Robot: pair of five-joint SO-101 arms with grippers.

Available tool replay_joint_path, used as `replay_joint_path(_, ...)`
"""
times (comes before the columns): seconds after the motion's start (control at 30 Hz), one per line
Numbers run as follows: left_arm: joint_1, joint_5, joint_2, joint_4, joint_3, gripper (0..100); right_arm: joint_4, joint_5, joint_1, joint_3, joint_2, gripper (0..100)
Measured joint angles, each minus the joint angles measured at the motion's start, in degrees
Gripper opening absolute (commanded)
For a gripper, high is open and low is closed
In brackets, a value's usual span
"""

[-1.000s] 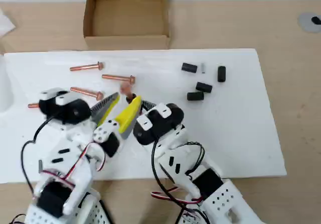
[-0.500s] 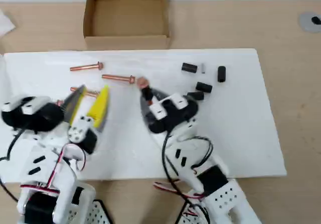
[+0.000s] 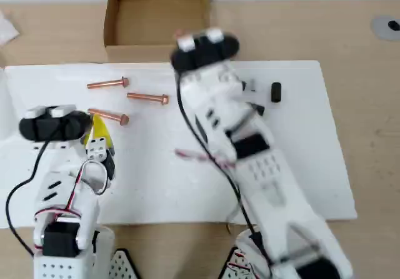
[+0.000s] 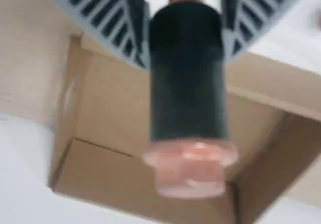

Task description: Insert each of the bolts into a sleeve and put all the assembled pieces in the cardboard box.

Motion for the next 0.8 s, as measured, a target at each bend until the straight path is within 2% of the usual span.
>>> replay_joint_path(0.4,0.0,-0.79,10.81,-8.35,2.46,0,3.78,0.26,4.84,-48.26,45.1,0.9)
replay_joint_path(0.8,0.0,-0.79,11.6,-8.79,2.64,1,13.71,0.26,5.63,-90.64,84.84,0.9)
